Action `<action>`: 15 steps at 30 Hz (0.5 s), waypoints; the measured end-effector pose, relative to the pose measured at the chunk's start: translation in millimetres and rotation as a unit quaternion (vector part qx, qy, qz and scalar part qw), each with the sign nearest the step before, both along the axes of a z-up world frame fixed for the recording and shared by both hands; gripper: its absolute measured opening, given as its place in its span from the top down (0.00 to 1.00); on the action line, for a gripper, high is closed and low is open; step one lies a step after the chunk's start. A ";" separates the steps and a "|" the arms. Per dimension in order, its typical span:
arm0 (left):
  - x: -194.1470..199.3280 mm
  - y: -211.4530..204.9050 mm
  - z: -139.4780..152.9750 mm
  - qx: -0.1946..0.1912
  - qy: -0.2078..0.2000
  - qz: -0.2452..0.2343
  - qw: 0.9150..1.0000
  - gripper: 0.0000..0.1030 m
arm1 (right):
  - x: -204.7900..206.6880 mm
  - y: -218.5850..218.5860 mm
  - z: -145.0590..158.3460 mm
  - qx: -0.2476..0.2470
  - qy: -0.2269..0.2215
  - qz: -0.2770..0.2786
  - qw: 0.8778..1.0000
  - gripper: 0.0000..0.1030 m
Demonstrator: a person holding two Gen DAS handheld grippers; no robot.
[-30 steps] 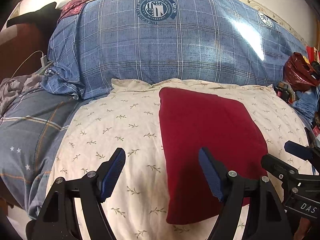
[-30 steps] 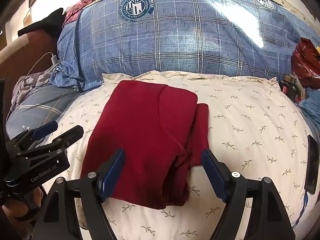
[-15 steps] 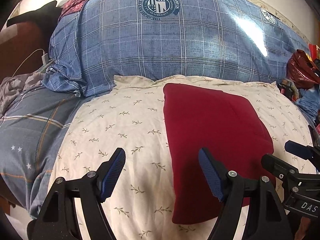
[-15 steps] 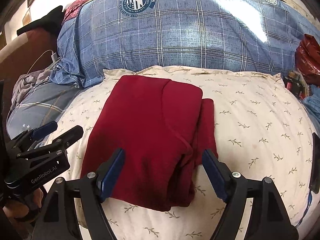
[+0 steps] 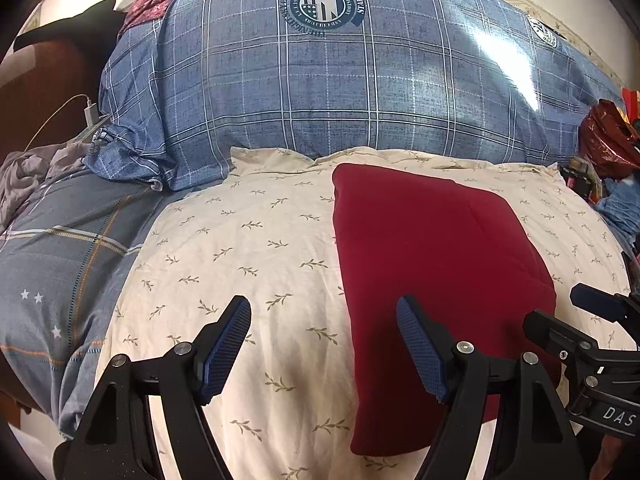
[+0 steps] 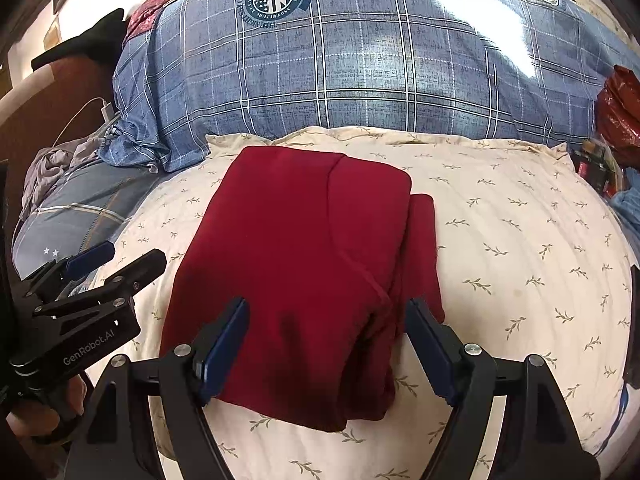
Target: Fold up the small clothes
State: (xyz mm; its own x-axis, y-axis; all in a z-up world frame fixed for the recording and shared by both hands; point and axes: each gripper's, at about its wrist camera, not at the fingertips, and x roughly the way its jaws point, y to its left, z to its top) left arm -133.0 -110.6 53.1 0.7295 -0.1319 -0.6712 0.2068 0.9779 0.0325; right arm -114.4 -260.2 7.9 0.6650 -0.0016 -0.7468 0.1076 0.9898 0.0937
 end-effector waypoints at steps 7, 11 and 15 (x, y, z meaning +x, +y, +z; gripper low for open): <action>2.5 -2.1 -1.9 0.001 0.002 0.000 1.000 0.27 | 2.3 -0.4 -1.5 0.002 0.002 0.002 1.000 0.22; 4.3 -3.7 -3.2 0.002 0.004 -0.001 1.000 0.27 | 2.9 -0.7 -2.7 0.002 0.004 0.001 1.000 0.22; 6.0 -4.6 -4.5 0.002 0.006 -0.002 1.000 0.27 | 4.0 -2.0 -4.8 0.004 0.007 0.001 1.000 0.22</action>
